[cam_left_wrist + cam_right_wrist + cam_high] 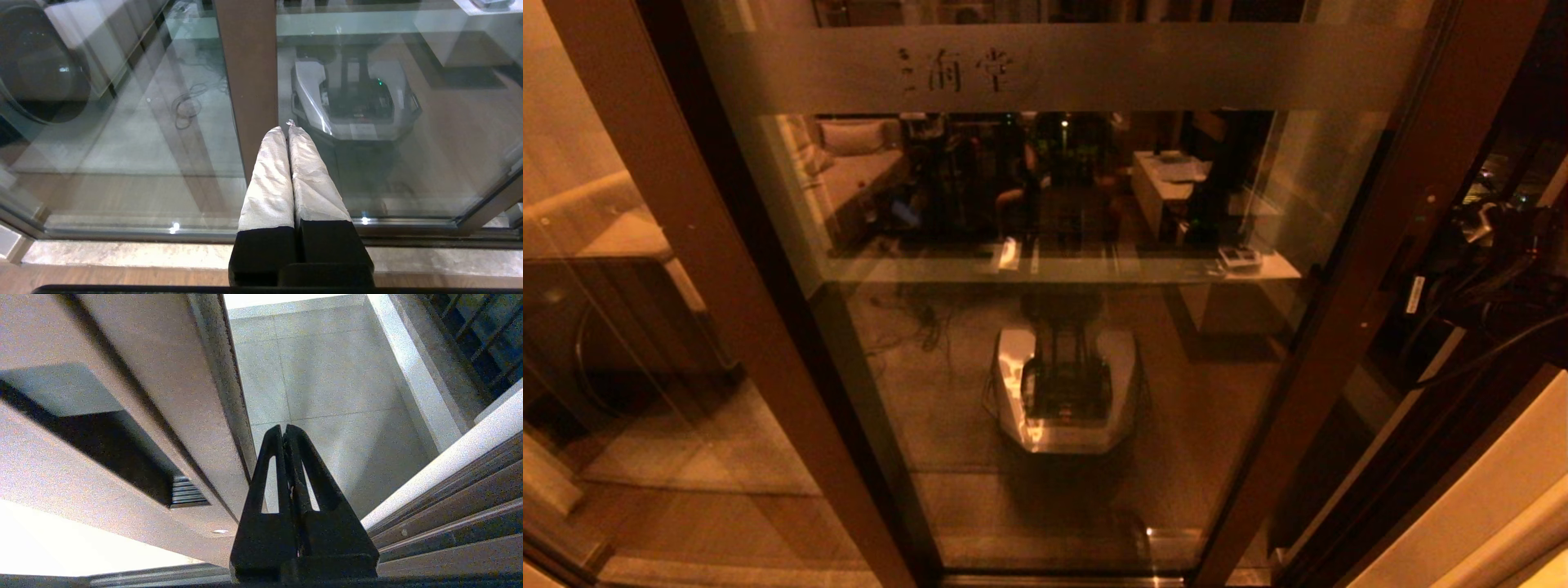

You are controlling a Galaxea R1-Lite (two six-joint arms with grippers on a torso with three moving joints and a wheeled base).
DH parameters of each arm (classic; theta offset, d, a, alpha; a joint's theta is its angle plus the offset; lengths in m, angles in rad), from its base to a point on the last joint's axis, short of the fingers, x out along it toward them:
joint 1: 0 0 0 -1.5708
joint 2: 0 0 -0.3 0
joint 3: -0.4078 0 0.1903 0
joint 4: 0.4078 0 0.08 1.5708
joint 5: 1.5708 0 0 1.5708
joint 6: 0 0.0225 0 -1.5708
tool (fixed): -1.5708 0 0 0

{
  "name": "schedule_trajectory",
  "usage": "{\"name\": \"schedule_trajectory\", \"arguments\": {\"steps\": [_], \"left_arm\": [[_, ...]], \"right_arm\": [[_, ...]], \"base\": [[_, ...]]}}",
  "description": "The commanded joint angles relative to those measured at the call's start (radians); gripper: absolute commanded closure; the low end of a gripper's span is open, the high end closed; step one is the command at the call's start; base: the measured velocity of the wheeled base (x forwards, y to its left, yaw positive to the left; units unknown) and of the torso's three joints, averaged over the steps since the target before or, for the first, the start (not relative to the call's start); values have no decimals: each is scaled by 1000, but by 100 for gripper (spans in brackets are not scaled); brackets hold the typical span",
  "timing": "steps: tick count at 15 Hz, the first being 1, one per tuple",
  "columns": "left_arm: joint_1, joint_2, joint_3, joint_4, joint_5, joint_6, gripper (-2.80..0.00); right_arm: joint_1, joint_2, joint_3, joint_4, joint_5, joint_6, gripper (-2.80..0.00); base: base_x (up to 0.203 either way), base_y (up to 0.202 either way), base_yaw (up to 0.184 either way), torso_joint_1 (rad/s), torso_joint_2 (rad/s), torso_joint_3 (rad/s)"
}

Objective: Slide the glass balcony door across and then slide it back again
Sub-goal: Open the slid door

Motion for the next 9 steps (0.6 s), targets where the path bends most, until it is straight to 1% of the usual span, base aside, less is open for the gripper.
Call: {"name": "schedule_trajectory", "arguments": {"steps": [1, 3, 9], "left_arm": [[0, 0, 0, 1, 0, 1, 0], [-1, 0, 0, 1, 0, 1, 0], [-1, 0, 0, 1, 0, 1, 0]], "right_arm": [[8, -11, 9, -5, 7, -1, 0], [19, -20, 23, -9, 8, 4, 0], [39, -33, 77, -77, 11, 13, 0]], "base": [[0, 0, 0, 0, 0, 0], [0, 0, 0, 0, 0, 0], [0, 0, 0, 0, 0, 0]]}}
